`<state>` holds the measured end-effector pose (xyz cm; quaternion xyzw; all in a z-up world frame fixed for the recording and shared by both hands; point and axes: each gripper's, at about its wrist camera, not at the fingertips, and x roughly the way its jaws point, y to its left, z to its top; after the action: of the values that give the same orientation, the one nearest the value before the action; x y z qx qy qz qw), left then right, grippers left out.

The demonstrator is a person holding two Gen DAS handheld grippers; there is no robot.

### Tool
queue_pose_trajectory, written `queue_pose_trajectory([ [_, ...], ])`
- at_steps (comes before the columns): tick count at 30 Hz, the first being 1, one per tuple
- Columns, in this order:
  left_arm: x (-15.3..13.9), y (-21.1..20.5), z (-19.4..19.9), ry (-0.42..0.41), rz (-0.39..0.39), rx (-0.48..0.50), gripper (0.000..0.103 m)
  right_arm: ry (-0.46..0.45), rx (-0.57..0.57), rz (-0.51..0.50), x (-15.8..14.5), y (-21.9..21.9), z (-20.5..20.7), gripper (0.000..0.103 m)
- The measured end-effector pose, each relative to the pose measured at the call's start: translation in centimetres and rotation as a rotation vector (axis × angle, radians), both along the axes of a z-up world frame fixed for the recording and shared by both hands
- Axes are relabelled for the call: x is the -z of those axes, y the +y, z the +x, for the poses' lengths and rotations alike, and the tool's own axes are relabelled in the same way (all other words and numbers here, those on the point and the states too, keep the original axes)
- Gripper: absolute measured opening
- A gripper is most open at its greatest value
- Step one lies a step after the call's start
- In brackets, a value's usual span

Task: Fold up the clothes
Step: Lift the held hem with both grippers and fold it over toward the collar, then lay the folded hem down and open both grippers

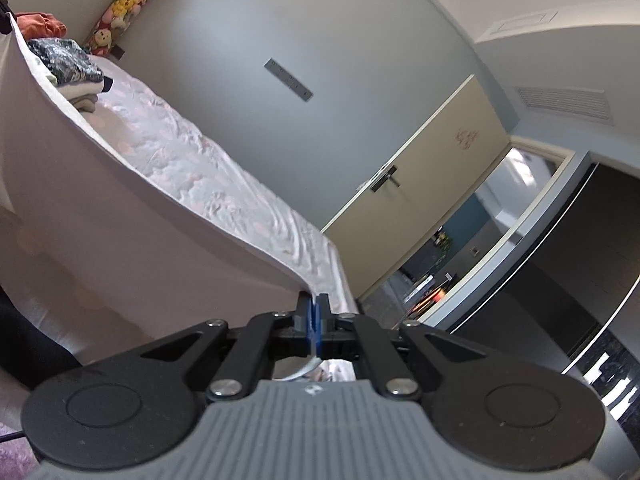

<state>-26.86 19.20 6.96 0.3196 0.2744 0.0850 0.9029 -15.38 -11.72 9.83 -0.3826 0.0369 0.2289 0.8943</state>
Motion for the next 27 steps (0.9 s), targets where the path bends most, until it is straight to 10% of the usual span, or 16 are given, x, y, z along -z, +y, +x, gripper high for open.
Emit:
queue_pose_trajectory([
  [27, 11.5, 16.9, 30.6, 0.354, -0.097, -0.059, 0.001, 0.285, 0.017, -0.148, 11.6, 20.4, 32.5, 0.002],
])
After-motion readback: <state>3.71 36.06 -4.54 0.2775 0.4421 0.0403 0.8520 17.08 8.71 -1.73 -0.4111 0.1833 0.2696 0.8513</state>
